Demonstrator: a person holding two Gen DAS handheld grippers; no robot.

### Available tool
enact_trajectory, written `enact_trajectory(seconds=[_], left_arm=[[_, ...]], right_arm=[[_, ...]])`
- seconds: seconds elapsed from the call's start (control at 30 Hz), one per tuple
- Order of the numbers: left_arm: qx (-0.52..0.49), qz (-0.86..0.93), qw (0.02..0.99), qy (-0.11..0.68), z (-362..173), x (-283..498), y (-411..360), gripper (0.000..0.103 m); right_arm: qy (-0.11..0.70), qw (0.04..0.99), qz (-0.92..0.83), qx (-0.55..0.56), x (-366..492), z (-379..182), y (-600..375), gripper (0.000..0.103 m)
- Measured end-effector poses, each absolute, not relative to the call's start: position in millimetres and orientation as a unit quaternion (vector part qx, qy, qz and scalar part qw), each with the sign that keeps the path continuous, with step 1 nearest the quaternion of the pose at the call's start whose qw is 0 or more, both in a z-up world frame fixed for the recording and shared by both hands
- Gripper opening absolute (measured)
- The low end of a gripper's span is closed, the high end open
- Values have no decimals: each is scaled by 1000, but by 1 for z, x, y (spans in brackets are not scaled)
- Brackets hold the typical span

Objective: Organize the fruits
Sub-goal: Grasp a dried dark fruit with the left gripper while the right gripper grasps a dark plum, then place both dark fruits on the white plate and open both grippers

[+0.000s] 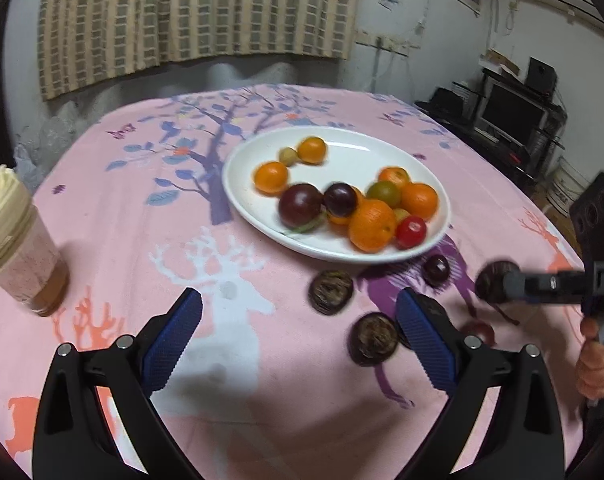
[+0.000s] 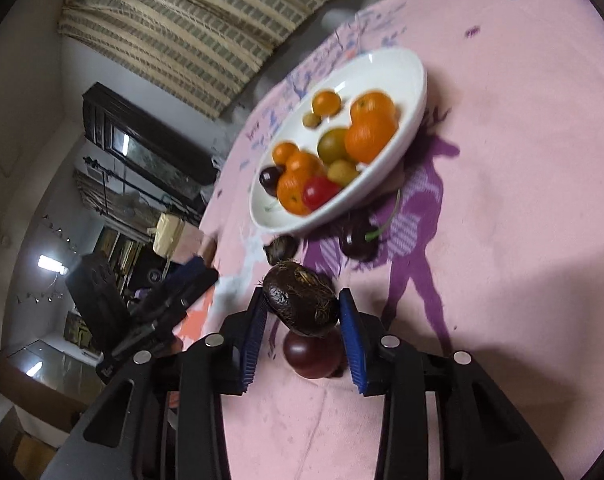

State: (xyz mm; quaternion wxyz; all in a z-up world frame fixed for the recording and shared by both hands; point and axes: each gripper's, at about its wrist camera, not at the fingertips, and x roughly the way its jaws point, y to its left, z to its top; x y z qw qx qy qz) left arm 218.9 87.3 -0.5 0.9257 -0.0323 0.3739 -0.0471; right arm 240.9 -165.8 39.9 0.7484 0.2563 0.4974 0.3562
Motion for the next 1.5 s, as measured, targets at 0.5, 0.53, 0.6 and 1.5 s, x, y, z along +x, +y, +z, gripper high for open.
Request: enact_trajectory(seconds=[0.5,0.53,0.6,1.5], left_arm=[[109,-122,890,425,-41,217,31,45],[105,-123,890,426,-43,220,31,45],[98,-122,891,426,-43,222,31,45],[-55,-33,940,336,27,331,80,37]], right_arm=[[490,758,347,254,242,45,-171,37],[489,759,348,254,242,45,-170,37],[488,760,349,250,242,46,-169,37],[402,854,288,163,328,68,-99,37]])
